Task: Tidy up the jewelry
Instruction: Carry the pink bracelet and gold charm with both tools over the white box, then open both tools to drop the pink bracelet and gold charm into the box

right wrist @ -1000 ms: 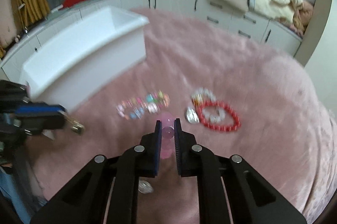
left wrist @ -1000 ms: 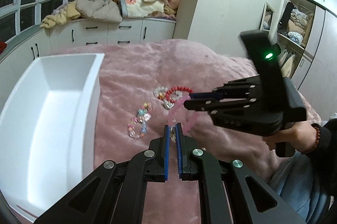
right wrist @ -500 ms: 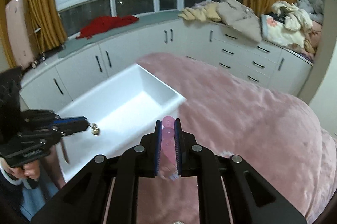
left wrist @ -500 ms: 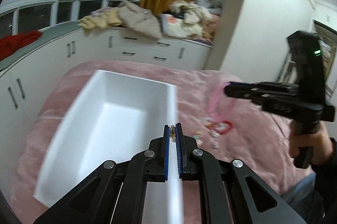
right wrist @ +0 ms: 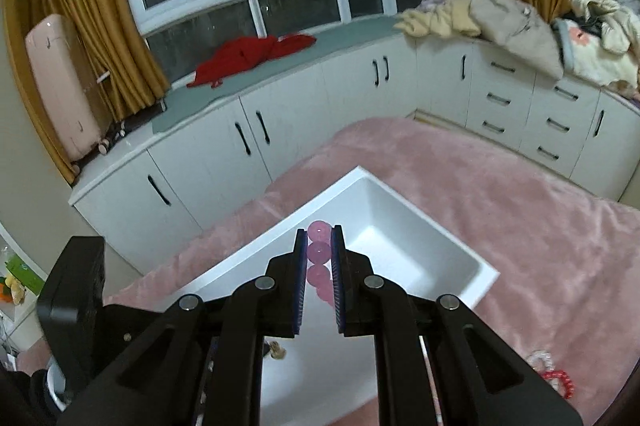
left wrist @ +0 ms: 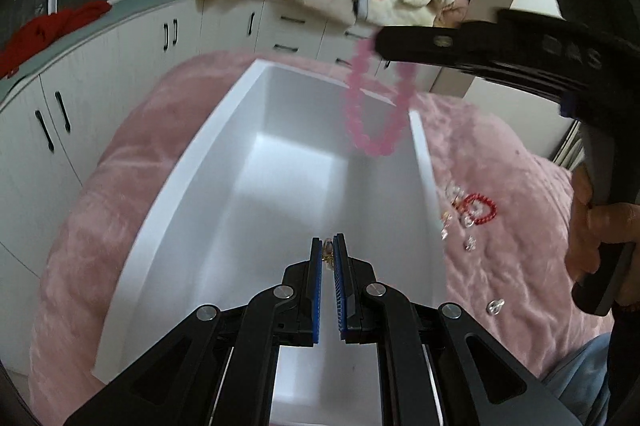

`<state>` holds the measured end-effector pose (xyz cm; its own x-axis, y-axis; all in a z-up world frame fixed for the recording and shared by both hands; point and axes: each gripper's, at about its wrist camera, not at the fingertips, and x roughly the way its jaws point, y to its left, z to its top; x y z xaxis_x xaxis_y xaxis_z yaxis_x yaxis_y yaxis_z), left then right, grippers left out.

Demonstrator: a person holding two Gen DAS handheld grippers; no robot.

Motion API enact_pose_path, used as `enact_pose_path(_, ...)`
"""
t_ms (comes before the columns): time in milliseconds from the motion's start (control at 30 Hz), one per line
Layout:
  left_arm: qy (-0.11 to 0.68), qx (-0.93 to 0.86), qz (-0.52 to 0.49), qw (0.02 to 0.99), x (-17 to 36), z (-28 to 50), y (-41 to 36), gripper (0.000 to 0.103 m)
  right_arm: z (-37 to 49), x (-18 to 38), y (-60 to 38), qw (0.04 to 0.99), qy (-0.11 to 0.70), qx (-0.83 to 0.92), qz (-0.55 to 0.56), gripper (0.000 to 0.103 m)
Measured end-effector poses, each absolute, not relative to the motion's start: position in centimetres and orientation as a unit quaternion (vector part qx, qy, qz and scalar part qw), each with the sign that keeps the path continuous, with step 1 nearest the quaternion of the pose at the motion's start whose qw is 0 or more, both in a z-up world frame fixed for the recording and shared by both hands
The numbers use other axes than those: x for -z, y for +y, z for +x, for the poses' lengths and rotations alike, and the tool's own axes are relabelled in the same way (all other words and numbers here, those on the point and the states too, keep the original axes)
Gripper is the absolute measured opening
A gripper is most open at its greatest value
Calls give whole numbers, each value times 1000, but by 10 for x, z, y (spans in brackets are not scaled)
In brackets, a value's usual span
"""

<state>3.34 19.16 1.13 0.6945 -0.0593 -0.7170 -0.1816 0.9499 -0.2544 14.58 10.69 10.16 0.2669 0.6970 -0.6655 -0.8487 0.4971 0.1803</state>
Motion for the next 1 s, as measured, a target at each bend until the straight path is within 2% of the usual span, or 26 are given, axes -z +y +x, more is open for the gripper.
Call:
enact_pose_path(333, 421, -54, -169, 890, 8, 42, 202, 12, 148, -37, 138, 775, 403, -465, -147, 12)
enact_pose_path(433, 428, -60, -168, 886, 13, 45, 203, 23, 148, -26, 138, 773, 409, -458, -161, 12)
enact_pose_path(500, 426, -63, -171, 886, 13, 45, 204, 41, 148, -20, 137, 773, 411, -452, -169, 12)
enact_pose_path(633, 421, -68, -179, 887, 12, 44, 208, 45, 146, -20, 134, 772, 408, -458, -169, 14)
enact_pose_path(867, 417, -70, -178, 888, 13, 44, 203, 55, 147, -49, 119, 785, 379, -467, -147, 34)
enact_pose_path(967, 412, -68, -178, 891, 12, 42, 202, 58, 146, -65, 110, 793, 366, -466, -143, 50)
enact_pose_path(1000, 410, -68, -177, 892, 11, 42, 201, 60, 145, -72, 103, 797, 359, -465, -139, 51)
